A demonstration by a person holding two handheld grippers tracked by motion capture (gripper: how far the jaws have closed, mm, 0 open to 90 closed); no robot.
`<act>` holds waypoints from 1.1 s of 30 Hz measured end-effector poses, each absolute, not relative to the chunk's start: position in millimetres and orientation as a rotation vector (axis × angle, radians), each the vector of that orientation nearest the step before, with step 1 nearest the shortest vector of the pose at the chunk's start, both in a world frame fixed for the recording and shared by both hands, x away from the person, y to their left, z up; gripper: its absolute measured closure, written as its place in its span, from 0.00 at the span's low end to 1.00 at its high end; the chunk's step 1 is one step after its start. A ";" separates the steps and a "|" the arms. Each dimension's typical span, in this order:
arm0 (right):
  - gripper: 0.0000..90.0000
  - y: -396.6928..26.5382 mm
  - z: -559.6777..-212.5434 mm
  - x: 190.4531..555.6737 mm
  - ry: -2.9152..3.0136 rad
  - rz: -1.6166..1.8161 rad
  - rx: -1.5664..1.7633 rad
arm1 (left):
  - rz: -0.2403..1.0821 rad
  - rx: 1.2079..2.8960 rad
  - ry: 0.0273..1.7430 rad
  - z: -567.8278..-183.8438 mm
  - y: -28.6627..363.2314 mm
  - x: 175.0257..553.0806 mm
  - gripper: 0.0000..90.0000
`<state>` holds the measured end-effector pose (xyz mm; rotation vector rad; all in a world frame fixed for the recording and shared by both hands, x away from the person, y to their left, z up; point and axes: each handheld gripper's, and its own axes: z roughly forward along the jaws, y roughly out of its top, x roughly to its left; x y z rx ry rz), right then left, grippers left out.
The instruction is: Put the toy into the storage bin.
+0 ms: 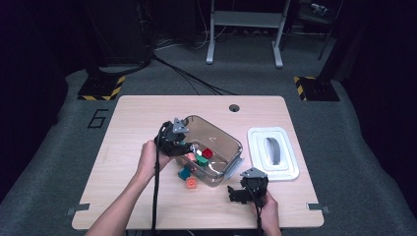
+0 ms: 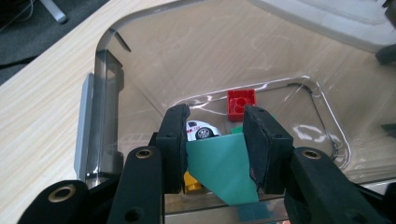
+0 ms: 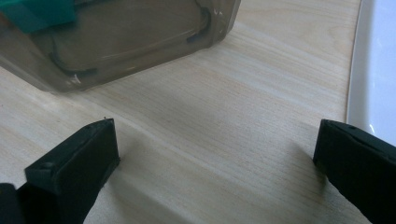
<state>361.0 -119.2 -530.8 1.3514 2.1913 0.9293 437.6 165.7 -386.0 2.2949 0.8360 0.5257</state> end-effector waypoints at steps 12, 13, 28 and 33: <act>0.00 -119.4 -530.9 361.1 2.192 0.930 1.346 | 0.549 2.276 0.896 -381.0 173.8 433.0 0.38; 0.00 -119.5 -530.9 361.1 2.192 0.929 1.346 | 0.568 2.260 0.893 -377.7 177.4 429.1 0.35; 0.00 -118.9 -530.6 360.8 2.191 0.929 1.358 | 0.618 2.172 0.888 -380.9 202.6 383.6 0.16; 0.00 -118.9 -530.6 360.8 2.191 0.929 1.358 | 0.615 2.172 0.917 -394.6 209.7 375.9 0.13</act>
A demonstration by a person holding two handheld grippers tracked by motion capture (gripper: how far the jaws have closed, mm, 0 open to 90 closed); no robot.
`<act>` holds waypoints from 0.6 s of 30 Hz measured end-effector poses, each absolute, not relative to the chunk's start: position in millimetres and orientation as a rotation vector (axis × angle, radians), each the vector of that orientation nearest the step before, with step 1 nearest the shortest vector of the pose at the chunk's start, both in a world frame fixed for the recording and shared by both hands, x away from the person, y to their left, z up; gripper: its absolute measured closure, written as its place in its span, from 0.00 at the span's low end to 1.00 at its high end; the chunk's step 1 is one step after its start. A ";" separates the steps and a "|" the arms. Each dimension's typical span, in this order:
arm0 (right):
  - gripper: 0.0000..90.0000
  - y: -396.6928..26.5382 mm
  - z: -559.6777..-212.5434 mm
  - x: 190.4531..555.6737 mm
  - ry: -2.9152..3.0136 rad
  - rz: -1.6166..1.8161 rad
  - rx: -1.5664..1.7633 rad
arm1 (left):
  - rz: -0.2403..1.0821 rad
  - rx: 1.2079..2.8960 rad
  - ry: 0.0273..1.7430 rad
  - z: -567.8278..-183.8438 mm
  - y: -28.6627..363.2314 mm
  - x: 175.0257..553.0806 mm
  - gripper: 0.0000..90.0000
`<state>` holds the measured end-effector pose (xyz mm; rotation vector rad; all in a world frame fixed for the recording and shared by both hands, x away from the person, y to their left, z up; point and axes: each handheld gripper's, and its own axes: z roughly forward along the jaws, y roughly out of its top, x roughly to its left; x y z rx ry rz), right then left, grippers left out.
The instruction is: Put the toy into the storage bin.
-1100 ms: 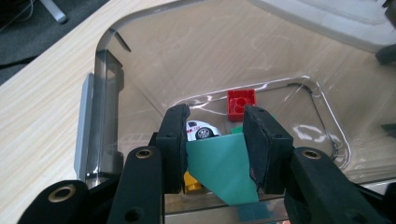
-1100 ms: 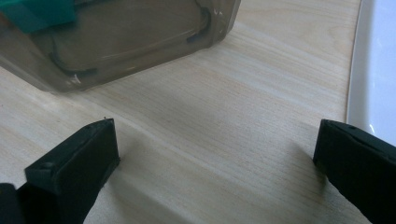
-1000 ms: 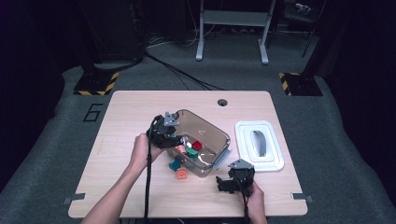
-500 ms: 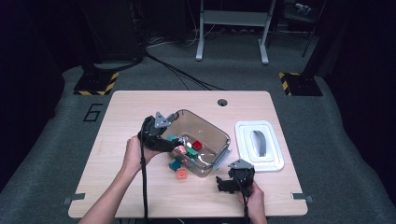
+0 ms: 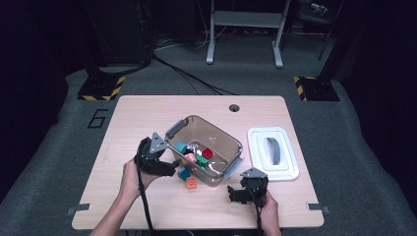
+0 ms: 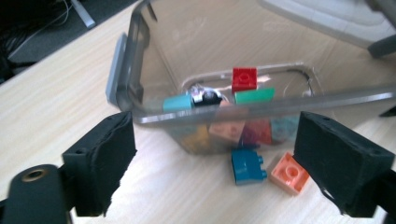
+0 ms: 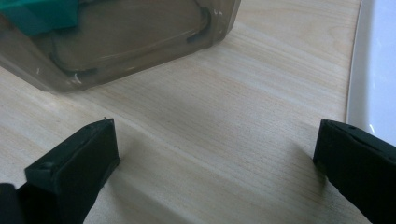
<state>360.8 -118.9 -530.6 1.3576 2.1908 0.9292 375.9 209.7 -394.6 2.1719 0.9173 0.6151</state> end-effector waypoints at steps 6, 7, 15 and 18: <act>0.00 -118.9 -530.6 360.8 2.191 0.929 1.357 | 0.577 2.182 0.960 -420.0 217.0 368.1 0.08; 0.00 -118.9 -530.6 360.8 2.191 0.929 1.358 | 0.577 2.184 0.964 -423.8 217.9 367.5 0.07; 0.00 -119.4 -530.9 361.0 2.192 0.929 1.347 | 0.557 2.206 1.019 -456.3 220.9 366.9 0.05; 0.00 -118.9 -530.6 360.8 2.190 0.929 1.358 | 0.560 2.209 1.027 -462.5 221.5 367.7 0.06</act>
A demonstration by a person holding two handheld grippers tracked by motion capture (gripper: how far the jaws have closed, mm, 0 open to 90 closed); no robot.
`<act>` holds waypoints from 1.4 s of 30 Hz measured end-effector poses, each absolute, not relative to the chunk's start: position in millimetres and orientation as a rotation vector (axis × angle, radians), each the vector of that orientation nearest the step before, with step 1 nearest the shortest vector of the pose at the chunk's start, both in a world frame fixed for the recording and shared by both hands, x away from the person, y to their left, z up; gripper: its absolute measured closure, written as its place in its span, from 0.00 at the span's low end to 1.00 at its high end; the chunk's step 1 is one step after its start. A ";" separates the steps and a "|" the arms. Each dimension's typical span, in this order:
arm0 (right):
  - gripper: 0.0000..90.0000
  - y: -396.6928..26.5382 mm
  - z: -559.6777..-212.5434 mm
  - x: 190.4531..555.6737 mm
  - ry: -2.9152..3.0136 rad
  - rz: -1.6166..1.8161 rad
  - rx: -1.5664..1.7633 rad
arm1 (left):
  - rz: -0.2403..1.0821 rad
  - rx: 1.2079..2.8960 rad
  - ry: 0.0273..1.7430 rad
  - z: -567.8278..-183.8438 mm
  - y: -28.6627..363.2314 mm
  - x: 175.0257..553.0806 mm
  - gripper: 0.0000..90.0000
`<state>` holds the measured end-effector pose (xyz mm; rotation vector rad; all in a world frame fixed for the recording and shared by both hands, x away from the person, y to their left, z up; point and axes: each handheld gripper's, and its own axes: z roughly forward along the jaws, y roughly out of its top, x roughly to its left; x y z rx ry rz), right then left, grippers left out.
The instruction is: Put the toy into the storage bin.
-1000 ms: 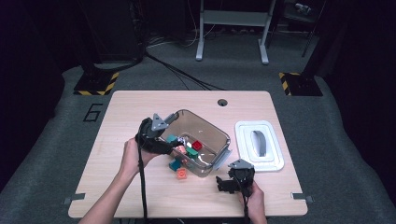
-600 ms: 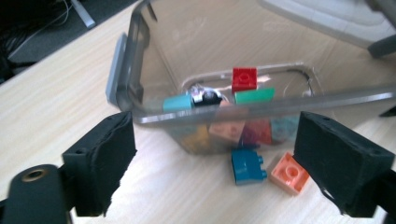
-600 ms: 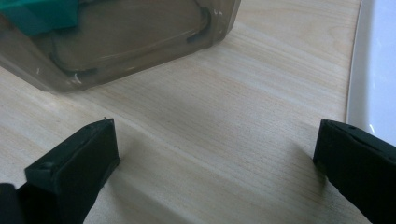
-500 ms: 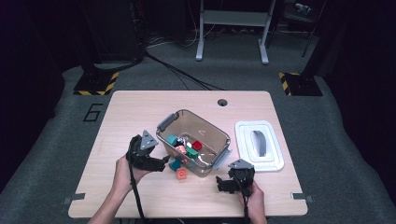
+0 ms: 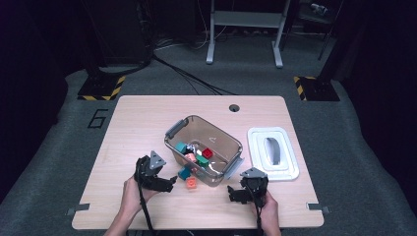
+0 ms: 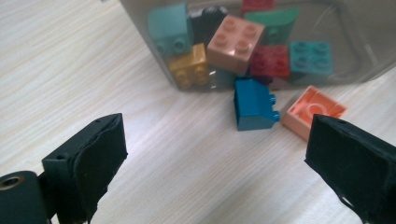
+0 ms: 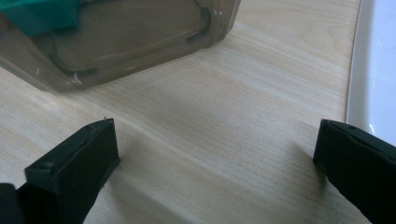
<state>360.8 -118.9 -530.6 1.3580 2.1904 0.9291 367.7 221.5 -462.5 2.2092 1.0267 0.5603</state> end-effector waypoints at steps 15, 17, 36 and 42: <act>0.00 -119.5 -530.9 361.1 2.192 0.929 1.345 | 0.528 2.188 1.076 -505.2 206.7 382.0 0.07; 0.00 -119.4 -530.9 361.0 2.192 0.929 1.346 | 0.523 2.192 1.074 -506.7 204.4 383.6 0.09; 0.00 -119.2 -530.8 360.9 2.191 0.929 1.352 | 0.461 2.110 0.990 -516.1 194.4 377.8 0.44; 0.00 -119.4 -530.9 361.0 2.192 0.930 1.346 | 0.435 2.112 0.978 -518.3 192.0 378.9 0.57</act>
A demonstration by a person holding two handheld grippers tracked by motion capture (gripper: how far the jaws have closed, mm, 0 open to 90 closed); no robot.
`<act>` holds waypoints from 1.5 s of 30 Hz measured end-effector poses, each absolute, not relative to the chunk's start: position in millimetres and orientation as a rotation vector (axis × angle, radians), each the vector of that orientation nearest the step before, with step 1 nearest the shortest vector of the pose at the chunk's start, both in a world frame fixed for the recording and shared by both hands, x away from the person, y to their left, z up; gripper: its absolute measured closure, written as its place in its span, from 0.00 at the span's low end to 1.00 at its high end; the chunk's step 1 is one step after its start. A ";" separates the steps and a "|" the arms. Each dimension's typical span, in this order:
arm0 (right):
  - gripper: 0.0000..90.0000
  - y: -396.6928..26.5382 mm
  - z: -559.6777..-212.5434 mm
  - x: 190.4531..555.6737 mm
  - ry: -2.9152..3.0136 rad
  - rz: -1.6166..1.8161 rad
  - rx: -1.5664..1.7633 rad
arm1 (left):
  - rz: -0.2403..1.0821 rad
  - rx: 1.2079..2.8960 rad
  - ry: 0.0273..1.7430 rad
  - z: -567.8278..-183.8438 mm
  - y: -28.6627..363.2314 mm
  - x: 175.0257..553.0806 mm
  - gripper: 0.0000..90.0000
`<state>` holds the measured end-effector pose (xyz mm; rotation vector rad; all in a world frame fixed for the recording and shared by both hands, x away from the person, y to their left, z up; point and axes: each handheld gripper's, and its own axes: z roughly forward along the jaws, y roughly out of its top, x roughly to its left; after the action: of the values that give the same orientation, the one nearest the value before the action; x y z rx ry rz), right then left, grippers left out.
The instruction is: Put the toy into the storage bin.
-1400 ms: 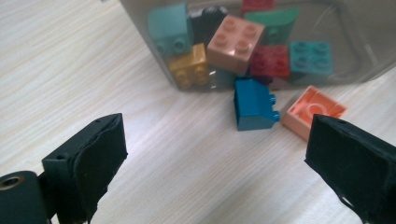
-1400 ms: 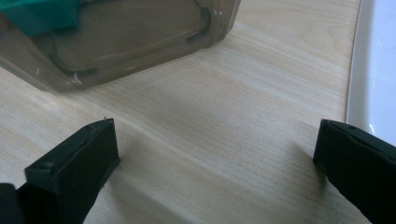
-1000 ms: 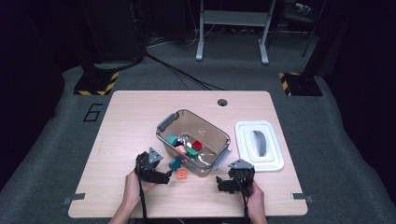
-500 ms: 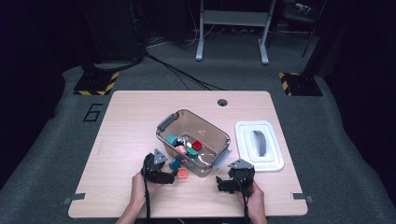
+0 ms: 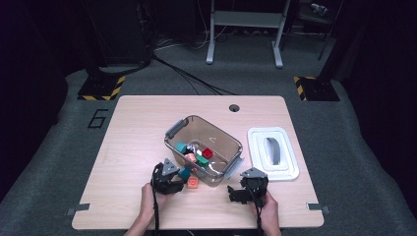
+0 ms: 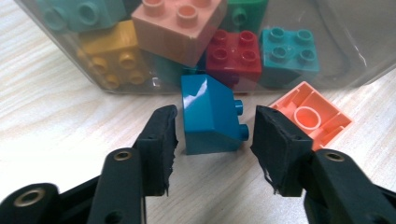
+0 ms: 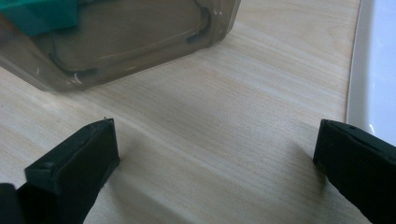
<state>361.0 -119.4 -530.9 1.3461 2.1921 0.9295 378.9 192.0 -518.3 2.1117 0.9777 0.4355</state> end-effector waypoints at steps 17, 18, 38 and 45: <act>0.00 -119.4 -530.9 361.0 2.192 0.929 1.346 | 0.418 2.105 0.959 -517.1 194.4 376.1 0.69; 0.00 -119.4 -530.9 361.0 2.192 0.929 1.347 | 0.414 2.115 0.957 -516.8 195.5 375.6 0.69; 0.00 -119.5 -530.9 361.0 2.192 0.929 1.346 | 0.396 2.130 0.987 -521.9 186.3 383.6 0.56; 0.00 -119.5 -530.9 361.0 2.192 0.929 1.346 | 0.403 2.126 0.981 -519.7 191.1 380.5 0.63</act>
<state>361.0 -119.5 -530.9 1.3457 2.1923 0.9291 380.5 191.1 -519.7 2.1260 0.9811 0.4034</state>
